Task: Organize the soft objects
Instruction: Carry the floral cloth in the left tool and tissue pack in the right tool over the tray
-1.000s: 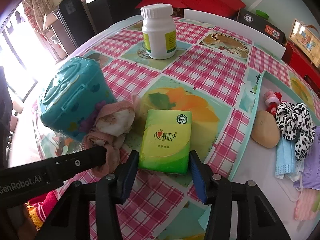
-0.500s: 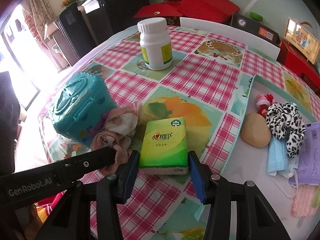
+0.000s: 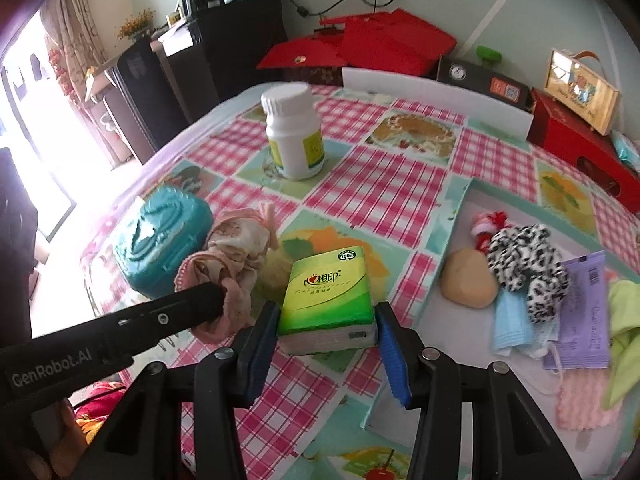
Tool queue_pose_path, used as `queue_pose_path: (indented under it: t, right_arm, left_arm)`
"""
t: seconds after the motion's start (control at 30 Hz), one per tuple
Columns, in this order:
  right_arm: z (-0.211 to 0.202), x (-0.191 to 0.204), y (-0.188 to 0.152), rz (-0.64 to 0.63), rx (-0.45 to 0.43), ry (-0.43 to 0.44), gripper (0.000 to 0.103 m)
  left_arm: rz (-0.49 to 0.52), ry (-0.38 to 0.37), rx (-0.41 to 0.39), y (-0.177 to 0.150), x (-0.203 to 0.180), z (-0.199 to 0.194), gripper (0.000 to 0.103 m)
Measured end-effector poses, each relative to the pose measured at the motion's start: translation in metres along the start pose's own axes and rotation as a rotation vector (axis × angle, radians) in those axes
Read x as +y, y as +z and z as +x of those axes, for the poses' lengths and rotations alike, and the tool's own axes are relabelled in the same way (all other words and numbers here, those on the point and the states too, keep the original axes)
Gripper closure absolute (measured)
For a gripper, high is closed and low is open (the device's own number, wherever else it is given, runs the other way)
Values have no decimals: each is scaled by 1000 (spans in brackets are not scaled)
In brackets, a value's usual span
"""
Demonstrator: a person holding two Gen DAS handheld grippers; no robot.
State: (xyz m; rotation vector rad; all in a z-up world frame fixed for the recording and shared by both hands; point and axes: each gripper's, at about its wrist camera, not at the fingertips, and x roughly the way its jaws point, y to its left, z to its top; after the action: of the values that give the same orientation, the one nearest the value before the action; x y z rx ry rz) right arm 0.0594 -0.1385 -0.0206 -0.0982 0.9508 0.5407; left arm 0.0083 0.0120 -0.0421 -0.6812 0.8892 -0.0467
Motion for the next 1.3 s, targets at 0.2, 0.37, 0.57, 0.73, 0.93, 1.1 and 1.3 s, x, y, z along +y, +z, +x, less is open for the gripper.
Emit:
queue_pose_path:
  t: [0.2, 0.37, 0.57, 0.73, 0.93, 1.1, 1.3]
  right_arm:
    - [-16, -11, 1, 25, -45, -18, 52]
    - [-32, -20, 3, 49, -88, -40, 52]
    - [-59, -37, 4, 91, -158, -69, 52]
    - [-82, -54, 3, 130, -213, -89, 52]
    - [-106, -79, -1, 190, -268, -113, 52]
    - [-123, -102, -7, 243, -302, -152, 52]
    - [-143, -131, -18, 318, -333, -211, 52]
  left_arm:
    - [55, -21, -43, 3, -12, -9, 92]
    - [105, -27, -79, 5, -24, -16, 92]
    - [152, -21, -84, 3, -35, -20, 92]
    - [211, -6, -90, 3, -52, -23, 92]
    - [278, -3, -105, 6, -80, -30, 92]
    - [343, -19, -121, 11, -111, -35, 92]
    - [414, -48, -106, 7, -147, -26, 92]
